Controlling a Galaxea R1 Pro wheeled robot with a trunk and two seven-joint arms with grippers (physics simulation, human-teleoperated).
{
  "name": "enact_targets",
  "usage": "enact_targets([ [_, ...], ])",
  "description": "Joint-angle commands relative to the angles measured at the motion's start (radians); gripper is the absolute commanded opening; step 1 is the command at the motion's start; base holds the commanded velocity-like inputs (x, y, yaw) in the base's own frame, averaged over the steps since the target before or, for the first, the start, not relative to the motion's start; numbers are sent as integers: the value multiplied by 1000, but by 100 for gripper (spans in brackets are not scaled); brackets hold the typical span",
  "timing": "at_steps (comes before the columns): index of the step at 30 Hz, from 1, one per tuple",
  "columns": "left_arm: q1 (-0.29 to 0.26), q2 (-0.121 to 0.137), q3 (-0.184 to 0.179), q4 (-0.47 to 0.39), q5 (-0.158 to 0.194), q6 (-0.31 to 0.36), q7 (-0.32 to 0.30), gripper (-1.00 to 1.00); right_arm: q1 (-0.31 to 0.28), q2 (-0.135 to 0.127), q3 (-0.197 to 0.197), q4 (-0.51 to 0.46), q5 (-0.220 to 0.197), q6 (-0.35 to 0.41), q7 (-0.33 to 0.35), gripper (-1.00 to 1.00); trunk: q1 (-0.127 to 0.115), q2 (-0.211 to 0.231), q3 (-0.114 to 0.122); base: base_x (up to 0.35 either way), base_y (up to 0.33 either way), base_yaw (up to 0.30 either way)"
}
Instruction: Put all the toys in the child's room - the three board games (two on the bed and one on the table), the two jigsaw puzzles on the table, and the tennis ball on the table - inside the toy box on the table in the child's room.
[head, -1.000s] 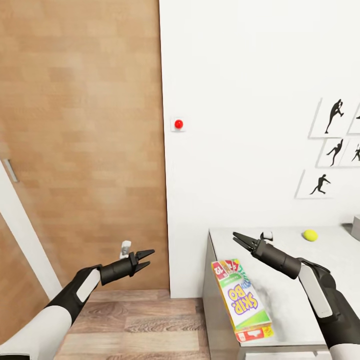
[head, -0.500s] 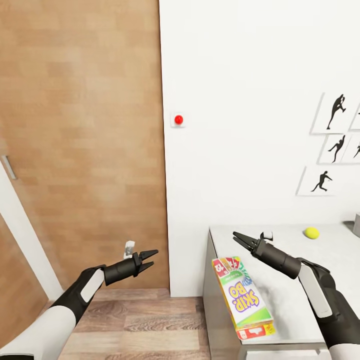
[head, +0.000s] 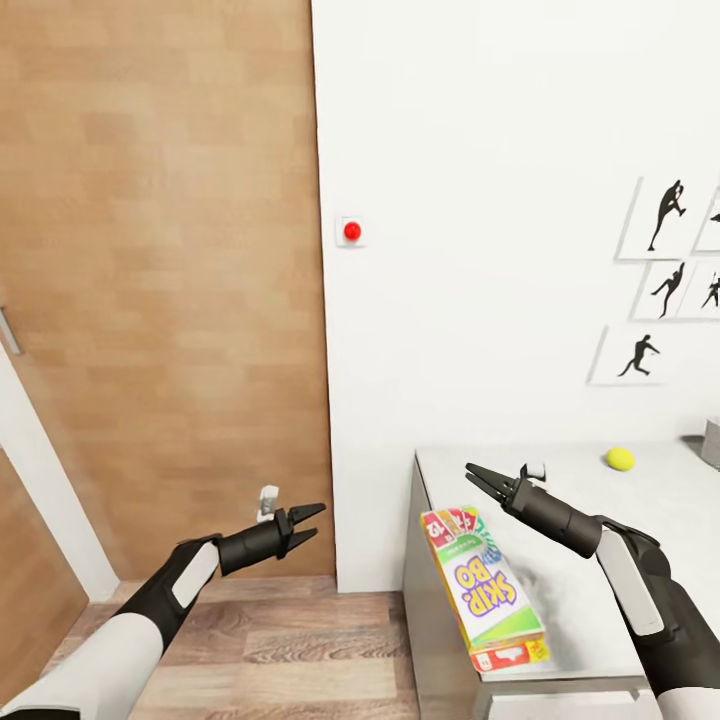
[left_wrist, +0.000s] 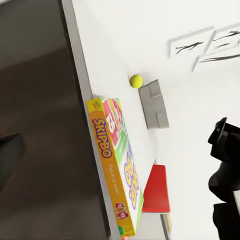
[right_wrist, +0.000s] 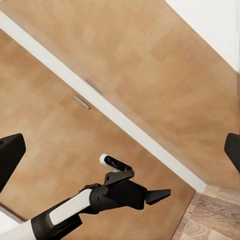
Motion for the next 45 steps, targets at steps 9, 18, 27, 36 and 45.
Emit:
enact_targets([
  [9, -1, -5, -5, 6, 10, 6, 0, 100, -1, -1, 0, 0, -3, 5, 2, 100, 35, -64, -22, 0, 0, -138],
  [18, -1, -5, -4, 7, 10, 6, -1, 100, -1, -1, 0, 0, -3, 5, 3, 100, 69, -127, -42, 0, 0, -146],
  [27, -1, -5, -4, 7, 10, 6, 0, 100, -1, -3, 0, 0, -3, 7, 4, 100, 104, -190, -61, 0, 0, -147],
  [36, -1, -6, -4, 7, 9, 5, 0, 100, -1, -4, 0, 0, -3, 7, 4, 100, 107, -197, -59, 0, 0, -91],
  [45, -1, -7, -4, 7, 8, 3, 0, 100, -1, -6, -1, -1, -4, 8, 6, 100, 107, -197, -58, 0, 0, -12],
])
